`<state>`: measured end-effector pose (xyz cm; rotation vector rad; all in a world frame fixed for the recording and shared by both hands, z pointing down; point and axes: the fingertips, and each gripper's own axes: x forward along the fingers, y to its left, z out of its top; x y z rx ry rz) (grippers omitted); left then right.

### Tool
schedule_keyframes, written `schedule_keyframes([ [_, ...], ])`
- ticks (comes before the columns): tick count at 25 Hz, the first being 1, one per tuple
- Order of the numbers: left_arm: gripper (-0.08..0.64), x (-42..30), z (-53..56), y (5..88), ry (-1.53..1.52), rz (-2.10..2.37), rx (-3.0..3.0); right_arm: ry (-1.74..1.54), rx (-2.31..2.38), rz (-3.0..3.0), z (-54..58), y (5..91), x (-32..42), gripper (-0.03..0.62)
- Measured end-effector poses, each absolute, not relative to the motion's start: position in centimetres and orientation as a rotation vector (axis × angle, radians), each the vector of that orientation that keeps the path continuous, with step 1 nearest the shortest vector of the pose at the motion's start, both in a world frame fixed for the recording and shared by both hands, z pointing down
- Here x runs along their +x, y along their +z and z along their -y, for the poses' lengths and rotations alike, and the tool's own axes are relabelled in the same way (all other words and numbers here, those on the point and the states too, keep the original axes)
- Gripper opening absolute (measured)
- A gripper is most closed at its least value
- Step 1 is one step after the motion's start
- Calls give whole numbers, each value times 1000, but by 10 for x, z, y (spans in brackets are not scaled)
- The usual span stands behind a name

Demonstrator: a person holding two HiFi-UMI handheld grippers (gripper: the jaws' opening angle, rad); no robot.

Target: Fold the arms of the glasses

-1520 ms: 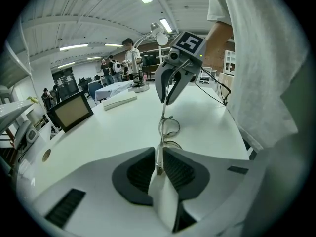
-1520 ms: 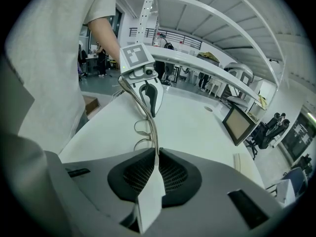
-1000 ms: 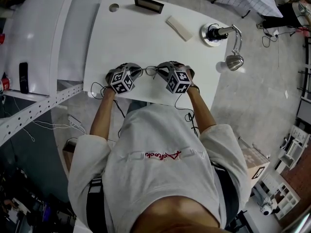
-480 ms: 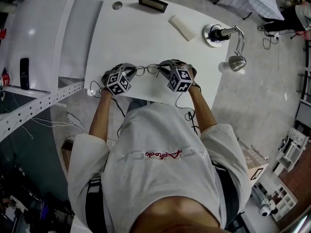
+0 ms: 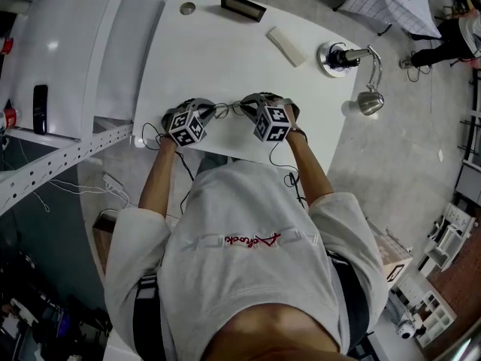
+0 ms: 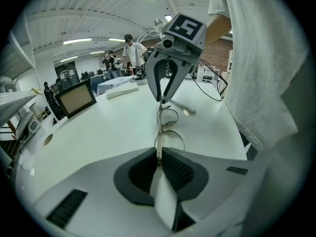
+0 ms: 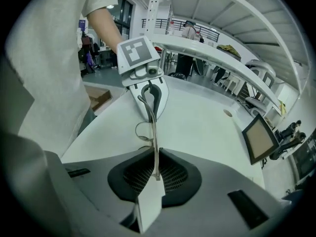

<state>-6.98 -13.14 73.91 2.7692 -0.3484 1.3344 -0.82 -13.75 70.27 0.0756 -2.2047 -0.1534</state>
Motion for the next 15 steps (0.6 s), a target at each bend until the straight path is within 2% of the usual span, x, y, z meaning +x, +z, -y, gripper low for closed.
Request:
schedule_keyframes([
  [7, 71, -73, 132, 737, 1329, 367, 2793, -68, 29, 2133, 137, 721, -18, 40],
  [10, 118, -77, 132, 731, 1328, 367, 2797, -69, 4, 2115, 136, 721, -18, 40],
  [15, 118, -100, 124, 726, 1346, 426, 2776, -88, -1, 2090, 135, 726, -19, 40],
])
